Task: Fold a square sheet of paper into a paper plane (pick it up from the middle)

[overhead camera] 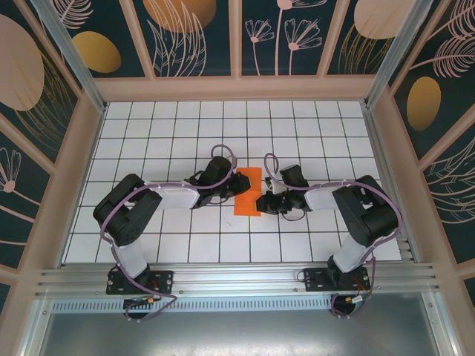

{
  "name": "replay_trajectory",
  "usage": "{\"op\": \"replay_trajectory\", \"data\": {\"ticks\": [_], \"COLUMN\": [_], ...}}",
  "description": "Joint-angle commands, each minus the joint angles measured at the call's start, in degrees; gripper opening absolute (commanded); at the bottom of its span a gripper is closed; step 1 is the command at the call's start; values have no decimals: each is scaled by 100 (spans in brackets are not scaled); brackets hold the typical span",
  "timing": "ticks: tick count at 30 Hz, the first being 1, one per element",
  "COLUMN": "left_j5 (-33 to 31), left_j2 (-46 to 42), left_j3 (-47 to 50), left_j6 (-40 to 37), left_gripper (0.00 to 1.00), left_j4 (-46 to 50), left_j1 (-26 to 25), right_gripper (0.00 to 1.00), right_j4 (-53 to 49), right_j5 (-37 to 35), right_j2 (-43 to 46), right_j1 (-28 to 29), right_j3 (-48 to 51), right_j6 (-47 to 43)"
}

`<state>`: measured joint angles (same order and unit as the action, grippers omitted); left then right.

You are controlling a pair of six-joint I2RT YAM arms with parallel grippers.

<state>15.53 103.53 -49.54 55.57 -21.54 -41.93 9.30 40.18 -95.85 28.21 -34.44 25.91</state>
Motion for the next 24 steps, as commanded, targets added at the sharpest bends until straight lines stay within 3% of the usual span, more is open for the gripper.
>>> {"op": "replay_trajectory", "data": {"ticks": [1, 16, 24], "left_j5": [376, -836, -814], "left_j2": [215, 480, 436], "left_j3": [200, 430, 436], "left_j6": [209, 53, 35], "left_gripper": [14, 13, 16], "left_j4": [-551, -573, -502], "left_j1": [3, 34, 88], "right_gripper": [12, 9, 6], "right_j4": [-53, -234, -370], "right_j5": [-353, -502, -675], "right_j2": [-301, -316, -397], "right_j1": [36, 38, 41], "right_j3": [139, 251, 261], "right_j6": [-25, -191, -252]}}
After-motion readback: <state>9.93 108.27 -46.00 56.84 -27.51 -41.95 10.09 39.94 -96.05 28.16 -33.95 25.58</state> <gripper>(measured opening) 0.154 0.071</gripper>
